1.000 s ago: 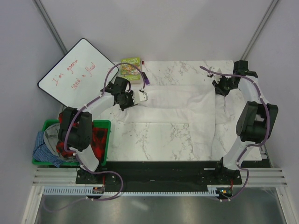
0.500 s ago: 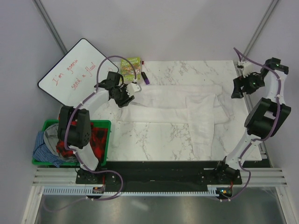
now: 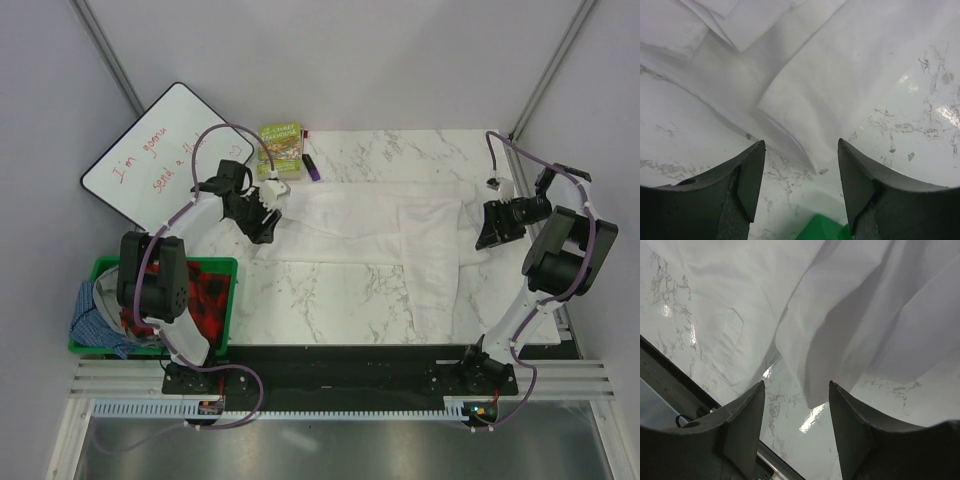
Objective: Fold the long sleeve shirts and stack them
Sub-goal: Fold the shirt
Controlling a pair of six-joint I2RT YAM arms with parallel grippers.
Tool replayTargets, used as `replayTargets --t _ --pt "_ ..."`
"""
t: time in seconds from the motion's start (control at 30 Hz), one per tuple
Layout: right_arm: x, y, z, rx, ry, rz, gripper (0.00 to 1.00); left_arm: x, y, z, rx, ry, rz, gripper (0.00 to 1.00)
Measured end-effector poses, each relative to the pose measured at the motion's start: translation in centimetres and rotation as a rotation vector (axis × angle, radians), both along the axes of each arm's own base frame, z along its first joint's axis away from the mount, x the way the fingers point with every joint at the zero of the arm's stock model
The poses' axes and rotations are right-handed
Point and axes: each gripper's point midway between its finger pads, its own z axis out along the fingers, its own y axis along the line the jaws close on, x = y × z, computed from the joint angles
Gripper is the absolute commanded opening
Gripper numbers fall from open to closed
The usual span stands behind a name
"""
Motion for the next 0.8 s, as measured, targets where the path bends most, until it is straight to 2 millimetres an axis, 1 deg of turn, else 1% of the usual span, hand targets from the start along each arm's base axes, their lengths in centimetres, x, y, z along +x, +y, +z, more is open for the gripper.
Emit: replayTargets --t 0.07,0.13,0.17,0.23,0.33,0.37,0.43,0.47,0.53,0.57,0.63,0.67,0.73,0.77,0.8 --pt "-0.4 0.2 -0.6 0.006 0.016 -0.008 0.54 -0.6 0.2 -0.4 -0.009 0.031 0.019 0.68" --pt "-0.8 0.3 -1.2 0.010 0.028 -0.011 0.52 -0.9 0.6 -0.6 -0.010 0.052 0.037 0.68" --pt "-1.0 0.4 -1.5 0.011 0.035 -0.011 0.48 -1.0 0.7 -0.7 -0.011 0.061 0.045 0.68" --pt "-1.5 0.4 -2.1 0.007 0.047 -0.010 0.44 -1.3 0.8 -0.8 -0.012 0.076 0.056 0.66" --pt "-2.0 0.4 -2.9 -0.002 0.059 -0.009 0.37 -1.7 0.8 -1.2 -0.013 0.097 0.067 0.60" --pt "-2.0 0.3 -3.1 -0.009 0.057 -0.009 0.33 -1.7 0.8 -1.3 -0.013 0.103 0.071 0.58" --pt "-1.8 0.1 -3.3 -0.022 0.049 -0.008 0.29 -1.9 0.8 -1.7 -0.013 0.117 0.077 0.55" --pt "-1.7 0.0 -3.4 -0.028 0.045 -0.008 0.24 -1.9 0.8 -1.9 -0.013 0.125 0.081 0.49" --pt "-1.5 -0.3 -3.6 -0.041 0.037 -0.008 0.19 -2.1 0.8 -2.4 -0.012 0.146 0.090 0.42" --pt "-1.5 -0.4 -3.7 -0.047 0.036 -0.010 0.13 -2.1 0.9 -2.7 -0.009 0.156 0.095 0.35" --pt "-1.5 -0.6 -4.1 -0.063 0.039 -0.016 0.07 -2.3 1.1 -3.4 0.003 0.175 0.105 0.29" --pt "-1.5 -0.8 -4.3 -0.073 0.043 -0.018 0.03 -2.3 1.2 -3.7 0.012 0.183 0.112 0.22" --pt "-1.7 -1.2 -4.8 -0.099 0.060 -0.030 0.00 -2.4 1.5 -4.5 0.030 0.201 0.123 0.17" --pt "-1.8 -1.4 -5.0 -0.111 0.068 -0.036 0.00 -2.4 1.7 -4.9 0.042 0.210 0.130 0.10" --pt "-1.8 -1.6 -5.2 -0.122 0.076 -0.042 0.00 -2.5 1.8 -5.2 0.047 0.218 0.133 0.07"
